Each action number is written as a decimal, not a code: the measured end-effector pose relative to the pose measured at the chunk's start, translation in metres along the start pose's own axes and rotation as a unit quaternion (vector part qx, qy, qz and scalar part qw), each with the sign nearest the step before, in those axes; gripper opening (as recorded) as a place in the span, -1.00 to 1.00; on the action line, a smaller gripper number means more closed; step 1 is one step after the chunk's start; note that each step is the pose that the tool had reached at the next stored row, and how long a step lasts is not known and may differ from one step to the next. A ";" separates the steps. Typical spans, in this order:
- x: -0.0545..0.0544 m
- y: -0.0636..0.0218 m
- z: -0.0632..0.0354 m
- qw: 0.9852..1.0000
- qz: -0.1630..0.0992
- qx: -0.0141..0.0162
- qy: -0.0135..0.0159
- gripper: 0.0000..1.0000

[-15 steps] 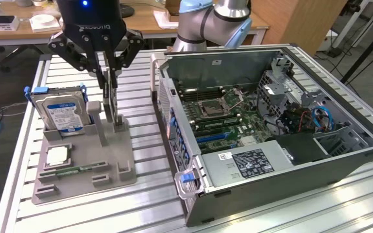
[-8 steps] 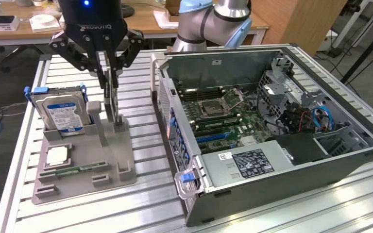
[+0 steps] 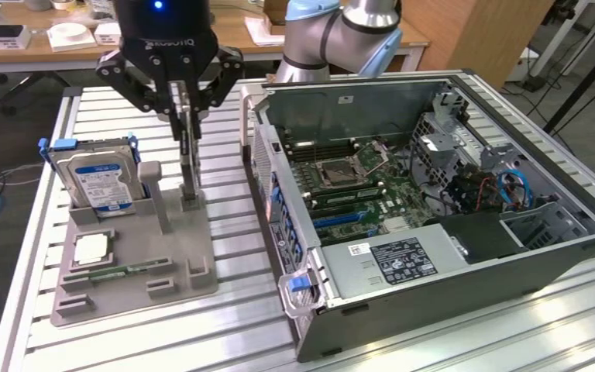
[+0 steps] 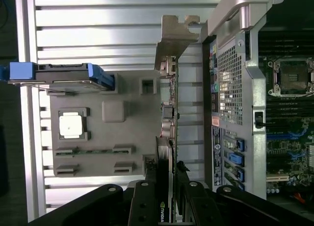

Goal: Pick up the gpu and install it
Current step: 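Pick up the gpu and move the gpu toward the slot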

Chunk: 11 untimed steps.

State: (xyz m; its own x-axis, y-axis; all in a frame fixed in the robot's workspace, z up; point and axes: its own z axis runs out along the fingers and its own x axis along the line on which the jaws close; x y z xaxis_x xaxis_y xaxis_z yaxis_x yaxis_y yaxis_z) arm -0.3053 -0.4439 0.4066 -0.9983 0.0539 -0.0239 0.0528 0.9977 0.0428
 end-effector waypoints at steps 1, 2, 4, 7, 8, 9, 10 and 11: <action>-0.002 0.0001 0.0000 1.000 0.000 0.000 0.000 -0.47; -0.004 0.0002 0.0001 1.000 0.000 0.000 0.000 -0.47; -0.008 0.0004 0.0002 1.000 0.000 0.000 0.000 -0.47; -0.014 0.0007 0.0004 1.000 0.000 0.000 0.000 -0.47; -0.015 0.0008 0.0004 1.000 0.000 0.000 0.000 -0.47; -0.017 0.0009 0.0004 1.000 0.000 0.000 0.000 -0.47; -0.019 0.0010 0.0005 1.000 0.000 0.000 0.000 -0.47; -0.021 0.0011 0.0005 1.000 0.000 0.000 0.000 -0.47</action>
State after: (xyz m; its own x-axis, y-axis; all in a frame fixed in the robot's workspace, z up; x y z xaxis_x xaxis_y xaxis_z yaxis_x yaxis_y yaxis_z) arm -0.2847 -0.4439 0.4066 -0.9983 0.0539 -0.0239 0.0529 0.9977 0.0427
